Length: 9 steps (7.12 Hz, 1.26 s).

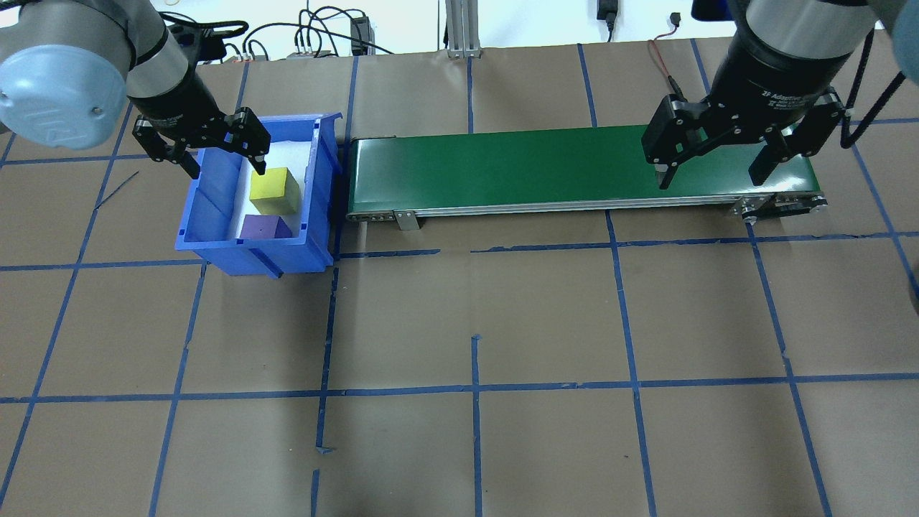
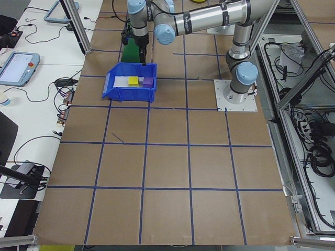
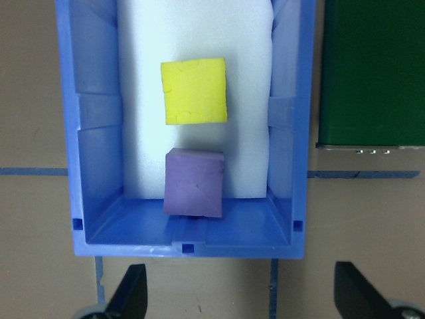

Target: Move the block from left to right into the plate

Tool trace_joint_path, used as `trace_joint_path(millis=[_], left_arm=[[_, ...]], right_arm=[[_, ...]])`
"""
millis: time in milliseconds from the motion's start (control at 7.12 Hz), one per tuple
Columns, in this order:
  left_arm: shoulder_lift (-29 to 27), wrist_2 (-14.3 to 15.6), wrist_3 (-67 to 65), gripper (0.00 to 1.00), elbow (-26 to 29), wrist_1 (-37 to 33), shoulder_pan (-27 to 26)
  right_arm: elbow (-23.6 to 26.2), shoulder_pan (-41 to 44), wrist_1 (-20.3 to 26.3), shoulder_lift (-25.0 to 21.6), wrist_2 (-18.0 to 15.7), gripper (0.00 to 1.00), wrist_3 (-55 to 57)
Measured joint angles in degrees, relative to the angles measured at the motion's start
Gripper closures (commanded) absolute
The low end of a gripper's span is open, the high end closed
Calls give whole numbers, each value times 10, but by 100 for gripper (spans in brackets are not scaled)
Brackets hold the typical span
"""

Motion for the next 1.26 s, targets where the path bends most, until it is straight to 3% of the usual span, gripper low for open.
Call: trace_joint_path(millis=[561,982,1123,1263], left_arm=[[-51,1,3,0,-70,101,4],[-71,3,8,2,-92,131,5],[-76,5,9,12,-96,133,5],[-79,5,9,53,-100,134,5]], right_arm=[[0,0,0,0,0,0,0],[0,0,0,0,0,0,0],[0,0,0,0,0,0,0],[1,0,0,0,0,0,0]])
